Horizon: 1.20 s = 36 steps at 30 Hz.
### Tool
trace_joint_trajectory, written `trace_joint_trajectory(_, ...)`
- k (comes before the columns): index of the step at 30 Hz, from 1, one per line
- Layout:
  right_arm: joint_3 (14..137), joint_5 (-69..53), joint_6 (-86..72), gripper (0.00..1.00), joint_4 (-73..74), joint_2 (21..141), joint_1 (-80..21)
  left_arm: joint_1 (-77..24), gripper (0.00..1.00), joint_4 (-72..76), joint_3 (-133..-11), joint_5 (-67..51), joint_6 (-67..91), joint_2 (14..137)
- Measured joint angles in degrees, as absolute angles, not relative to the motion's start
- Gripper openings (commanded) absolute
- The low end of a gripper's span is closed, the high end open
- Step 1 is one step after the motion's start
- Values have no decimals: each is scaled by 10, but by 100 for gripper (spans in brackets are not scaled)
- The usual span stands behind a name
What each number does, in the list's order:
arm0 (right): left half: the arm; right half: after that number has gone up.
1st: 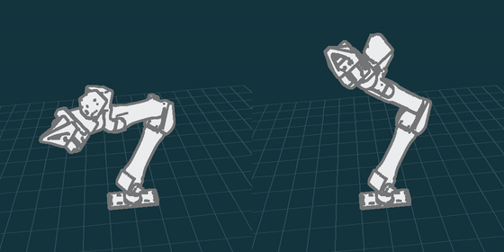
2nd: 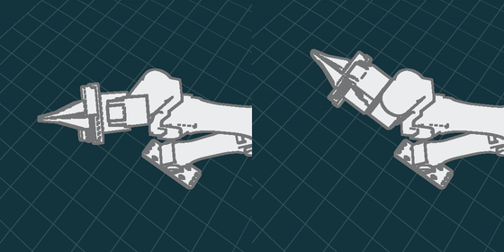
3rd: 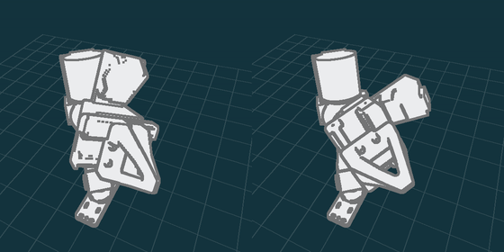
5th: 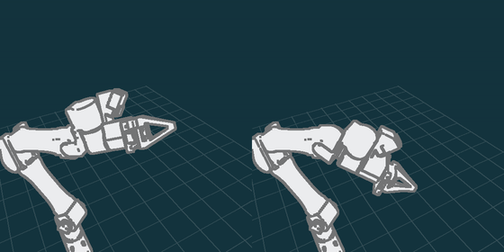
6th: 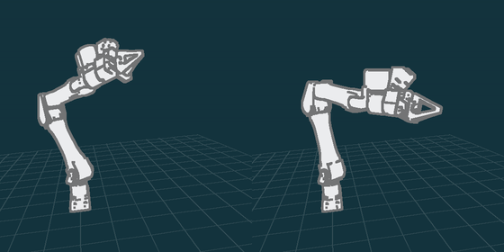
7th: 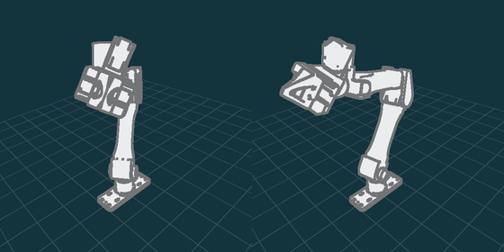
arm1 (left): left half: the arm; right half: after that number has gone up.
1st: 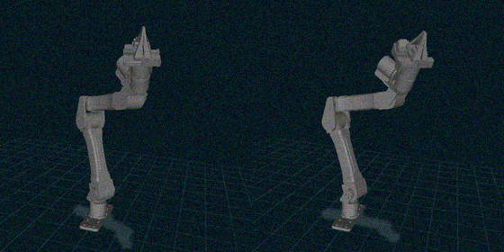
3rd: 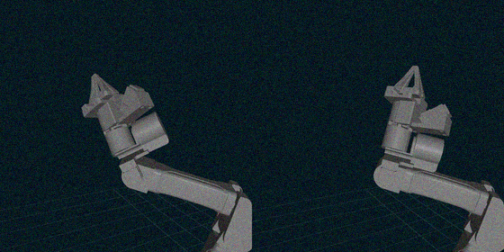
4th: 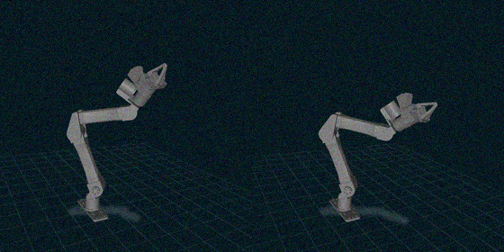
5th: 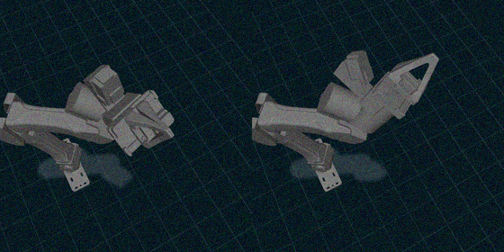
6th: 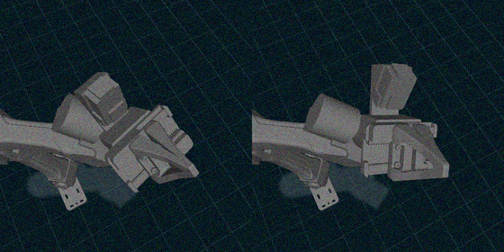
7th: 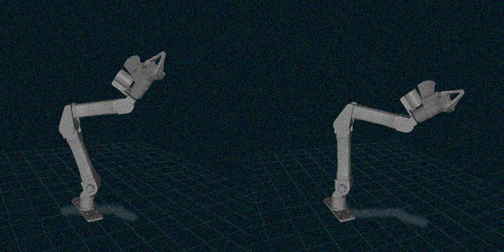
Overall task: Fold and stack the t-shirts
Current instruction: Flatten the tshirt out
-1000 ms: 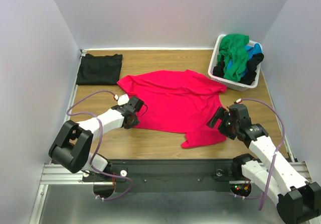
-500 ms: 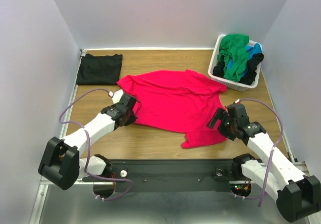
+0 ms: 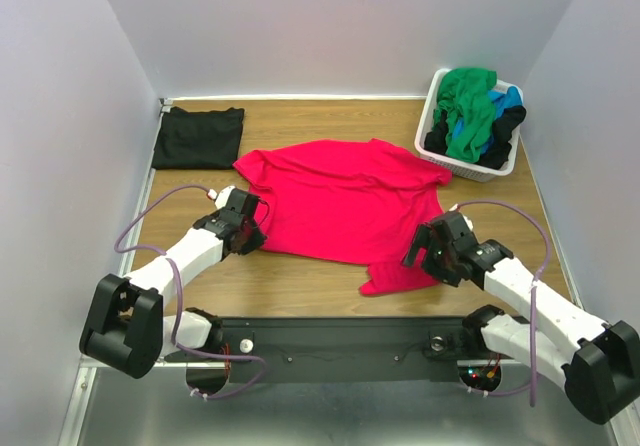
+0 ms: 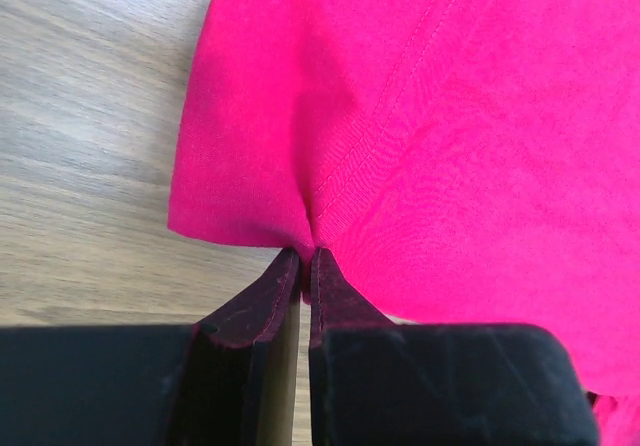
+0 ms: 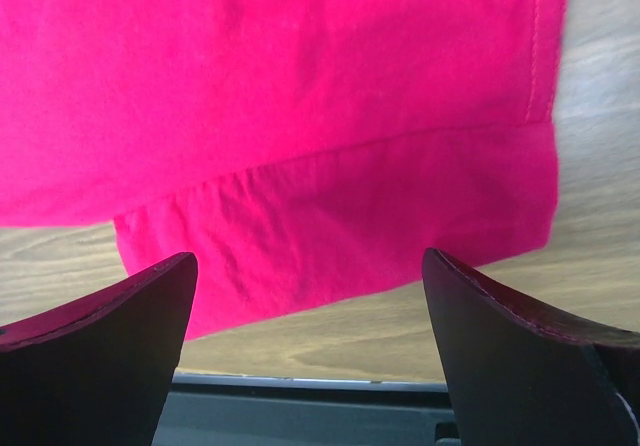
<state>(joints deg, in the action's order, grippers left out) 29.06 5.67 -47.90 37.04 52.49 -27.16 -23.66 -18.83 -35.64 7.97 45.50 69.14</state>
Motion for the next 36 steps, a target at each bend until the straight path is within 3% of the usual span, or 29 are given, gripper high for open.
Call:
trace_joint_trajectory(4, 279, 66, -501, 100, 369, 521, -299, -231, 2, -182, -355, 73, 455, 692)
trace_joint_trajectory(7, 260, 72, -517, 100, 375, 517, -320, -230, 10, -176, -354, 69, 455, 692)
trace_joint_trajectory(14, 256, 83, -534, 100, 378, 519, -335, -226, 11, -164, -352, 60, 452, 699)
trace_joint_trajectory(17, 256, 86, -538, 99, 382, 517, -336, -224, 1, -160, -352, 60, 450, 704)
trace_joint_trajectory(20, 256, 86, -538, 83, 384, 517, -338, -224, 0, -160, -352, 60, 450, 710)
trace_joint_trajectory(23, 254, 90, -541, 52, 388, 517, -338, -223, 0, -161, -352, 59, 450, 712)
trace_joint_trajectory(25, 254, 97, -544, 43, 391, 518, -338, -221, 0, -161, -352, 58, 450, 710)
trace_joint_trajectory(29, 254, 128, -559, 38, 390, 527, -338, -220, 0, -176, -352, 58, 450, 684)
trace_joint_trajectory(30, 254, 140, -562, 18, 390, 528, -338, -220, 0, -180, -352, 58, 450, 672)
trace_joint_trajectory(31, 254, 150, -566, 5, 390, 528, -338, -220, 0, -183, -353, 57, 449, 662)
trace_joint_trajectory(32, 256, 168, -570, 0, 391, 528, -338, -220, 0, -188, -354, 57, 448, 644)
trace_joint_trajectory(36, 269, 211, -575, 0, 392, 521, -338, -216, 0, -208, -363, 53, 447, 603)
